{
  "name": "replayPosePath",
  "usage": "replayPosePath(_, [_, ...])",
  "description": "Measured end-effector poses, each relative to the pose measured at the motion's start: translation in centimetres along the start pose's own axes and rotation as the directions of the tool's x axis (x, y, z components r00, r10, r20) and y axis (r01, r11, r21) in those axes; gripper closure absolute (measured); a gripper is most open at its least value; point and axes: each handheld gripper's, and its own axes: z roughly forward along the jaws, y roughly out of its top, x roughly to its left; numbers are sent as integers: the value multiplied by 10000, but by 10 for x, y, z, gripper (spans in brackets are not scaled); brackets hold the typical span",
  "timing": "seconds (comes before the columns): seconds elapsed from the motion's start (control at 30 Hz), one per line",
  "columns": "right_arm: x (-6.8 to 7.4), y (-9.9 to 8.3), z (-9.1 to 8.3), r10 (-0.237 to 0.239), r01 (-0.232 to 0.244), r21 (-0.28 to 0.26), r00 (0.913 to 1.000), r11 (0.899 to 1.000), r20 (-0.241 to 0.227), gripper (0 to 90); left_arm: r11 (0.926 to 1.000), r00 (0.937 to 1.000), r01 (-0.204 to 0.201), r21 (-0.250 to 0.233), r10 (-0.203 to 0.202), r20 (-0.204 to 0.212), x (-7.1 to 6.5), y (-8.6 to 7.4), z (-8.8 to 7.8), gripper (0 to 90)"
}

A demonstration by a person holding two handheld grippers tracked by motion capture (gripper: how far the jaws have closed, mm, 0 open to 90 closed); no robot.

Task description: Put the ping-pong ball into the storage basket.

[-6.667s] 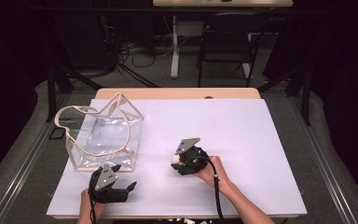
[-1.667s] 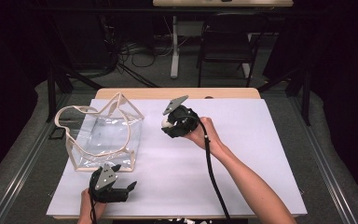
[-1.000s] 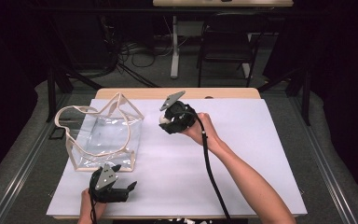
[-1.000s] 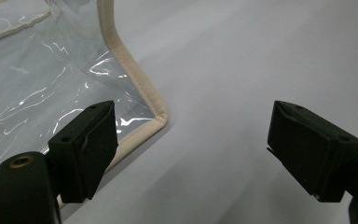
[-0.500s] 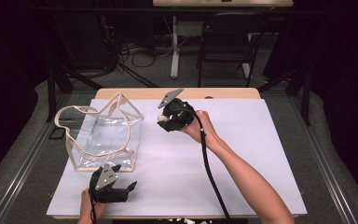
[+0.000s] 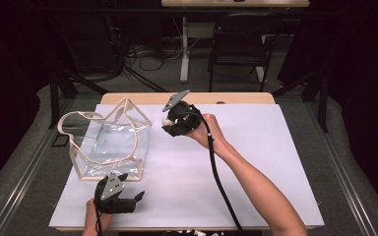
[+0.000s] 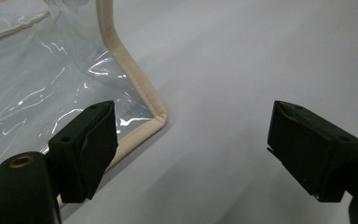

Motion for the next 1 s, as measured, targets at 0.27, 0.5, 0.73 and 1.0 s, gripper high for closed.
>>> replayPosePath(0.27, [-1, 5, 0, -30, 29, -15, 10000, 10000, -5, 509, 10000, 10000, 14, -10, -14, 13, 0, 0, 1, 164])
replayPosePath(0.5, [0, 10, 2, -49, 49, -43, 10000, 10000, -42, 509, 10000, 10000, 10, -16, -10, 4, 0, 0, 1, 164])
replayPosePath(0.73, [1, 15, 3, -160, 160, -27, 9999, 9999, -21, 509, 10000, 10000, -6, -2, 6, 2, 0, 0, 0, 164])
replayPosePath(1.0, [2, 19, 3, -182, 182, -34, 9998, 9998, -9, 509, 10000, 10000, 9, -13, -9, 29, 0, 0, 0, 164])
